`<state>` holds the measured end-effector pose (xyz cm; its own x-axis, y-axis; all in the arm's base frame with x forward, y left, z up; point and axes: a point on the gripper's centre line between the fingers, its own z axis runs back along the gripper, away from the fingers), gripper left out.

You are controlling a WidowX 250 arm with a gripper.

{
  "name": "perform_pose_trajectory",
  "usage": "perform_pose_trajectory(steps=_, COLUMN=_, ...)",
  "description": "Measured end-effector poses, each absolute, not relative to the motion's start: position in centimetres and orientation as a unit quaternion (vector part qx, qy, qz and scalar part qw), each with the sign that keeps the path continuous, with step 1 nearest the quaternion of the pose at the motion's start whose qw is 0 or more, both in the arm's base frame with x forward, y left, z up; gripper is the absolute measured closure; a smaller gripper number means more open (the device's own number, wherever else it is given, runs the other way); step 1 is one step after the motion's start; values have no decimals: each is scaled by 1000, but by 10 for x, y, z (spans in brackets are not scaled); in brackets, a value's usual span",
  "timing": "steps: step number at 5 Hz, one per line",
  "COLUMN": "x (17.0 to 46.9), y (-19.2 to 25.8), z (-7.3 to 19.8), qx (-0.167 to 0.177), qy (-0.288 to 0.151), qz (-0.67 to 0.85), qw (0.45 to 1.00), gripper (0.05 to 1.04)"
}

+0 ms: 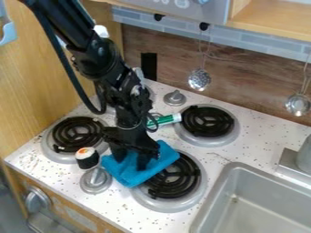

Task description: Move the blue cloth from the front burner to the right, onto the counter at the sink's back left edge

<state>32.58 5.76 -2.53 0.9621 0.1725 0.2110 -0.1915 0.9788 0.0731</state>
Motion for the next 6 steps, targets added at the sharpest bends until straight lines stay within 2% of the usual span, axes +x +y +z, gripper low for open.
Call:
perform_pose_trajectory(steps=2, x=316, y=53, z=-26, qx=31, qy=-94, qz=101, qw=990, gripper=802)
perform_pose_trajectory(steps=3, x=312, y=51, z=-11, qx=27, qy=-107, qz=96, qw=989, gripper=954)
perform_pose_trajectory(steps=4, x=314, y=48, z=9, qx=17, qy=-127, qz=99, qw=987, gripper=1004)
perform_pose_trajectory(steps=5, x=313, y=41, z=17, qx=-2, qy=-123, qz=111, qw=986, gripper=1005)
perform_pose_trajectory(steps=6, x=334, y=10, z=32, qx=-8, qy=-131, qz=98, qw=986, gripper=1005)
